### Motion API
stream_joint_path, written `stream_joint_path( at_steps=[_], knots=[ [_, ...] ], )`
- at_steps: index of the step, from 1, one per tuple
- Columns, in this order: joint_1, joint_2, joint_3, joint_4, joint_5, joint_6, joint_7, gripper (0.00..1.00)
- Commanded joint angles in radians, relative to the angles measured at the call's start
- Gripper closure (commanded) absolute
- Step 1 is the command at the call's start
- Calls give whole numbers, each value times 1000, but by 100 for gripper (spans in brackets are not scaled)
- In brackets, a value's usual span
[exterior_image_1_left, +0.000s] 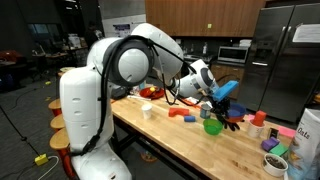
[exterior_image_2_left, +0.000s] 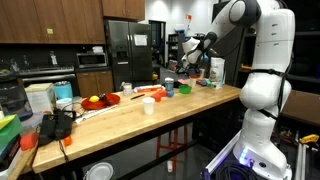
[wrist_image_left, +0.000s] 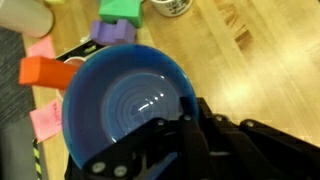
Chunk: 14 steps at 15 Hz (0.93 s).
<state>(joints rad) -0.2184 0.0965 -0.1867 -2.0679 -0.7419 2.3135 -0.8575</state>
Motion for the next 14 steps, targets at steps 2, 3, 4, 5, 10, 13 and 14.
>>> stream_joint_path(
  at_steps=[2,3,4,5,10,13,14],
  knots=[
    [28,14,20,33,-116,149,-37,98],
    [28,13,22,26,-128,202,-51,98],
    [28,7,25,13,-132,242,-65,98],
    [29,3,28,4,-127,268,-76,98],
    [35,-56,33,-68,-103,306,-99,98],
    [44,-104,38,-96,-117,287,-91,98],
    [49,-123,41,-106,-115,271,-90,98]
  ],
)
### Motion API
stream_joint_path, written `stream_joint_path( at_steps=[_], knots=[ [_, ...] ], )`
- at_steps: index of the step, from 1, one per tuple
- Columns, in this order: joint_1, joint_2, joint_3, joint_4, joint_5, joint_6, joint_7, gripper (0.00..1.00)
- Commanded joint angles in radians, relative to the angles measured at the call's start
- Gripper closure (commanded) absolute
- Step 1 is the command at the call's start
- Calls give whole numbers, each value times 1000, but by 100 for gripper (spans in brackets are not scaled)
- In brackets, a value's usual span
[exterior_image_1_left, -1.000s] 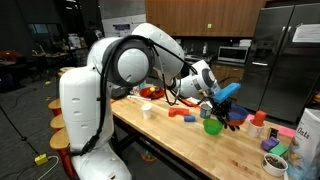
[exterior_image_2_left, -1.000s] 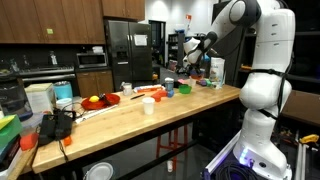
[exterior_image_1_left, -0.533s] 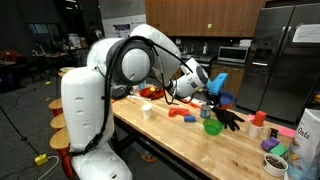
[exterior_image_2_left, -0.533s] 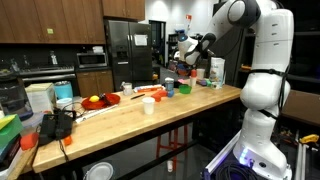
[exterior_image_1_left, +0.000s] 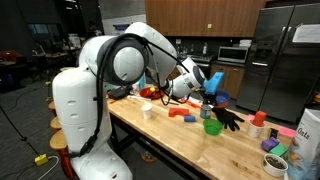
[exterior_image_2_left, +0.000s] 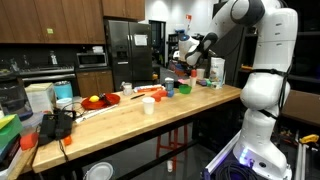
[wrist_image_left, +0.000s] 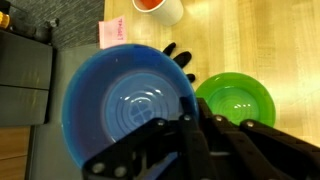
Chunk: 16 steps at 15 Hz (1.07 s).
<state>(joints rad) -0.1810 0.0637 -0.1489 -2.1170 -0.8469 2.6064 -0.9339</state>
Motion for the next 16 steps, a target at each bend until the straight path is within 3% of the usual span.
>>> stream_joint_path(
  at_steps=[1,4,12,16],
  knots=[
    [15,-107,3,-65,-16,-33,-7,98],
    [24,-147,4,-86,20,-53,-6,98],
    [25,-14,2,-23,492,-200,-201,98],
    [18,55,8,52,565,-304,-229,98]
  ],
)
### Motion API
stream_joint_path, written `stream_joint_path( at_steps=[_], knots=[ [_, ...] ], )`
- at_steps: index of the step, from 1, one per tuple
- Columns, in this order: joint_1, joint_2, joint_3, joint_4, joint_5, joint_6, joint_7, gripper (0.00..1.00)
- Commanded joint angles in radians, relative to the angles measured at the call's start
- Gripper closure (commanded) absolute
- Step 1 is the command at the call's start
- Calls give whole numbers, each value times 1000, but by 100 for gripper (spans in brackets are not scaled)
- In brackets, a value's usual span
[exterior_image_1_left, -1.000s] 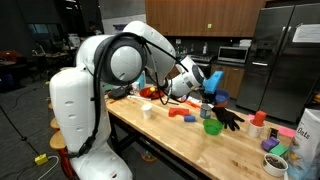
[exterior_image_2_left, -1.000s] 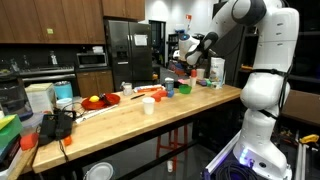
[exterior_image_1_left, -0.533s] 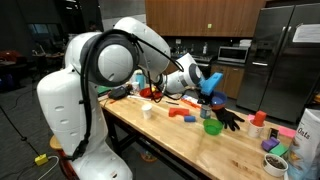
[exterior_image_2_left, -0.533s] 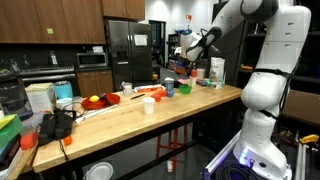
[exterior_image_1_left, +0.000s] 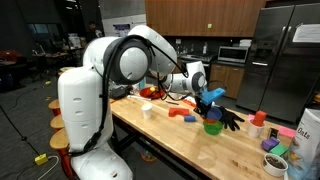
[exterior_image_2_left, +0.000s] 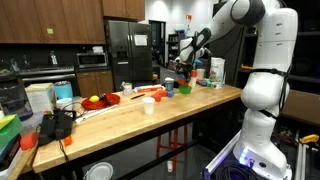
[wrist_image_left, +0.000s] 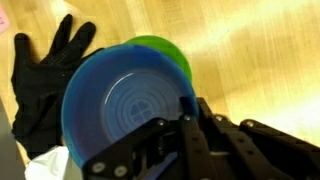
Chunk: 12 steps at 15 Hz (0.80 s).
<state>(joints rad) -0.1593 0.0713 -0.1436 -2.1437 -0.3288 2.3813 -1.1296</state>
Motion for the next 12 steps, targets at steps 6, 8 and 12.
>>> stream_joint_path(
  at_steps=[6,8,12],
  knots=[
    [-11,154,7,212,51,-218,-28,98],
    [-17,208,9,265,59,-258,-28,98],
    [-29,297,19,353,73,-305,-32,98]
  ],
)
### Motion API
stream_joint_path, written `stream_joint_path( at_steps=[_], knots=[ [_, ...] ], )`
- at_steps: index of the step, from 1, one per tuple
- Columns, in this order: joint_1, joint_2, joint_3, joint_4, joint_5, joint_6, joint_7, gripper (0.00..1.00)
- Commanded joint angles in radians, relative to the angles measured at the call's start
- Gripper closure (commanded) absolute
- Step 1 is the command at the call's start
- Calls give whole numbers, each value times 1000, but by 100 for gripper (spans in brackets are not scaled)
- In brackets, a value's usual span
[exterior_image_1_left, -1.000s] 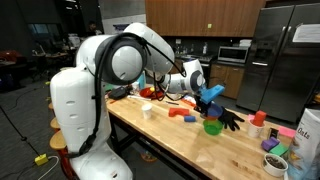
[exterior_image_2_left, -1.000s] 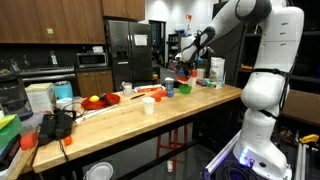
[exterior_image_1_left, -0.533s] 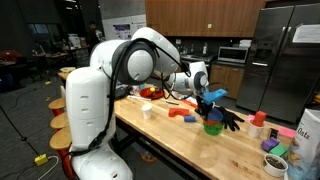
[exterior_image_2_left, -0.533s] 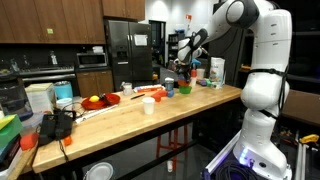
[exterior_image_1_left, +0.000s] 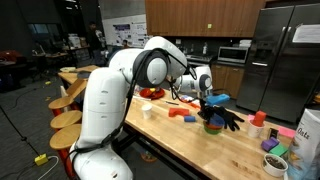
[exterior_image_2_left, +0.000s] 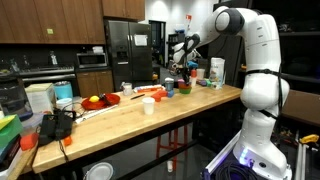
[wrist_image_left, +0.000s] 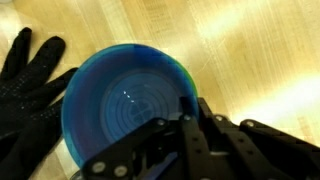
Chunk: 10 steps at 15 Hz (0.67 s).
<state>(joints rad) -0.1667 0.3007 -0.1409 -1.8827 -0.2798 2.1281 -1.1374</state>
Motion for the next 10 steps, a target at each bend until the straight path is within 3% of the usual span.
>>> stream_joint_path(
  at_steps=[1,6,7,10],
  knots=[
    [-23,85,19,111,24,-60,-25,98],
    [-19,81,22,78,-1,-32,0,91],
    [-17,80,19,77,-11,-32,0,66],
    [-11,67,17,62,-30,-20,12,55]
  ],
)
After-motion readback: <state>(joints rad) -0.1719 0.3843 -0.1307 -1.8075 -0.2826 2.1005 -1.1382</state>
